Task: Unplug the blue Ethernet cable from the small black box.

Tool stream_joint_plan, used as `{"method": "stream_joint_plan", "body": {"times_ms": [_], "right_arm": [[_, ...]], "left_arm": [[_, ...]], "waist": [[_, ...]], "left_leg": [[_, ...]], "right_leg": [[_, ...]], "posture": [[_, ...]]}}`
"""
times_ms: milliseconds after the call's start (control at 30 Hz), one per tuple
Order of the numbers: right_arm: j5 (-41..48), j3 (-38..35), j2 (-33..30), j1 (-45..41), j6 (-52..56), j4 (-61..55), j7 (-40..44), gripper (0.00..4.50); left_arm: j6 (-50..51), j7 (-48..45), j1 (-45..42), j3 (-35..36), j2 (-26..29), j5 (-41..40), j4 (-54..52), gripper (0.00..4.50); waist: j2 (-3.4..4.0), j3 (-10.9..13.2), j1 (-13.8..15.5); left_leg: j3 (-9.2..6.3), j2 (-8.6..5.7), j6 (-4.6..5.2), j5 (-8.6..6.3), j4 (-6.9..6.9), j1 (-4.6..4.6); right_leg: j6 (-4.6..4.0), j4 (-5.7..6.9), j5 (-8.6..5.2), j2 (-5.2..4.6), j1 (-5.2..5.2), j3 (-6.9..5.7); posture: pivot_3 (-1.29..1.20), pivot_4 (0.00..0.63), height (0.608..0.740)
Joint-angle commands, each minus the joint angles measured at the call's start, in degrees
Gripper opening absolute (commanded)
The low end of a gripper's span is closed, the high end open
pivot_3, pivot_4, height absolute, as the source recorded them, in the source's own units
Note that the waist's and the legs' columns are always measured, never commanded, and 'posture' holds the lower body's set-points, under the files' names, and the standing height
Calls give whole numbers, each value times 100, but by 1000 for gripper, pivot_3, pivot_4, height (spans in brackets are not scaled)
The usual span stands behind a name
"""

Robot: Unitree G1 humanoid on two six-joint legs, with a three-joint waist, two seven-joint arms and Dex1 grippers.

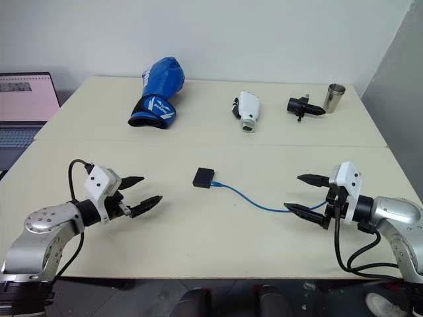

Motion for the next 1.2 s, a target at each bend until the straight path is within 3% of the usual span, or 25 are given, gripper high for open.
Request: {"method": "stream_joint_plan", "body": {"times_ms": [33,833,967,1067,1200], "right_arm": [[117,-168,-71,-102,33,-154,28,4485],[-23,146,16,-397,341,-222,-138,4485],[-148,497,111,-599,491,-272,-288,4485],[-357,1080,527,-1103,666,-142,-591,4485],[-1494,2313,1391,-1899,39,766,-844,4485]], "left_arm": [[60,-150,-24,185,82,-245,-306,4500],[488,225,96,53,102,-30,-1035,4500],[446,42,153,-2,181,-24,-1009,4500],[519,-146,207,-127,334,41,-957,4500],[749,-716,194,-161,538,-334,-930,4500]], "waist": [[0,0,-1],[0,0,-3],[0,0,-7],[0,1,-30],[2,2,-43]], "left_leg": [[0,0,0,0,0,0],[0,0,0,0,-1,0],[0,1,0,0,-1,0],[3,4,0,0,-1,2],[-1,8,0,0,-4,6]], "right_leg": [[0,0,0,0,0,1],[-1,-1,1,0,0,2],[-1,0,1,0,-1,1],[-1,0,1,2,-1,4],[-2,8,1,9,-5,2]], "posture": [[0,150,740],[0,150,740],[0,150,740],[0,150,740],[0,150,740]]}}
